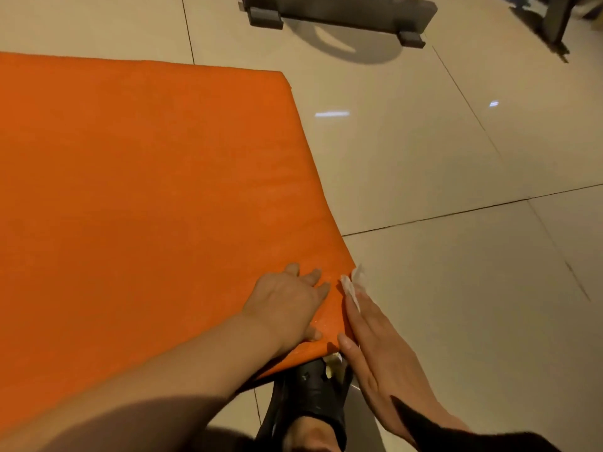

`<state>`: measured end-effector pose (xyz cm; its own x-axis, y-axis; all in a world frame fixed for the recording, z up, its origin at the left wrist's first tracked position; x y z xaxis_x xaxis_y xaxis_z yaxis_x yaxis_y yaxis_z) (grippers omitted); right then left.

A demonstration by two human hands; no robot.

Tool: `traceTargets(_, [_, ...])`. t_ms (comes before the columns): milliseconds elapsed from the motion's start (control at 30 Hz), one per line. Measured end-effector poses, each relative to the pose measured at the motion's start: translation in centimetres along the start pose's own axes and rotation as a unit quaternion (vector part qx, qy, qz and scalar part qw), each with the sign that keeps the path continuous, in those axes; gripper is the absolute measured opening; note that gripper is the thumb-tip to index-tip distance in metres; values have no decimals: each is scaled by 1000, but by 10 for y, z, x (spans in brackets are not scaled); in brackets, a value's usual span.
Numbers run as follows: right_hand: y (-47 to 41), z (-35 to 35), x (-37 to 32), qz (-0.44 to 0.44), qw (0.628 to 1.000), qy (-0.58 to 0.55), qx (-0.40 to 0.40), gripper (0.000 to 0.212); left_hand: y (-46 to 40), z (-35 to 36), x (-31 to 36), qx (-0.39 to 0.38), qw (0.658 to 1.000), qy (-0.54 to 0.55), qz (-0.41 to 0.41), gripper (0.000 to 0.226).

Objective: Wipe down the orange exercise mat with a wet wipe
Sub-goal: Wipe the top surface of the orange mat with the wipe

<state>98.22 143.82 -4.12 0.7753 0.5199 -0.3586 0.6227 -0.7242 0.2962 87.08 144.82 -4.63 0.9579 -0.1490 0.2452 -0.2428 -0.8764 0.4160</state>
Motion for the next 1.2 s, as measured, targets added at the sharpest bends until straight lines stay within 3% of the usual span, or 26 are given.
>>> traceTargets(167, [-35, -8, 11, -17, 999, -37, 8, 74, -13, -5, -12, -4, 1000, -12, 6, 89])
traceTargets(333, [15, -10, 8, -33, 999, -32, 29, 64, -10, 11, -7, -4, 999, 33, 24, 98])
traceTargets(600, [-43, -9, 15, -38, 999, -28, 19, 78, -12, 11, -8, 6, 996, 80, 30, 98])
traceTargets(800, [-8, -14, 1, -55, 997, -48, 24, 66, -6, 16, -9, 29, 995, 93, 32, 96])
traceTargets(1033, [-80, -3, 9, -71, 997, -8, -27, 76, -8, 13, -15, 27, 992, 116, 32, 93])
traceTargets(1200, [-50, -13, 5, -62, 996, -59, -18, 65, 0, 15, -19, 63, 986, 151, 23, 103])
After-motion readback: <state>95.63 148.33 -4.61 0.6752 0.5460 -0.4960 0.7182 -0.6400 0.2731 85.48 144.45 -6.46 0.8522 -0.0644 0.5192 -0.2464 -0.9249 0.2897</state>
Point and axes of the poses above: each hand's wrist, its own y-axis away from the middle knuckle, its own z-axis out of the palm, x = y × z, the point moved 9 cm from there along -y, towards the middle knuckle, and after that the axes turned 4 degrees about x, right-handed, at the moved point
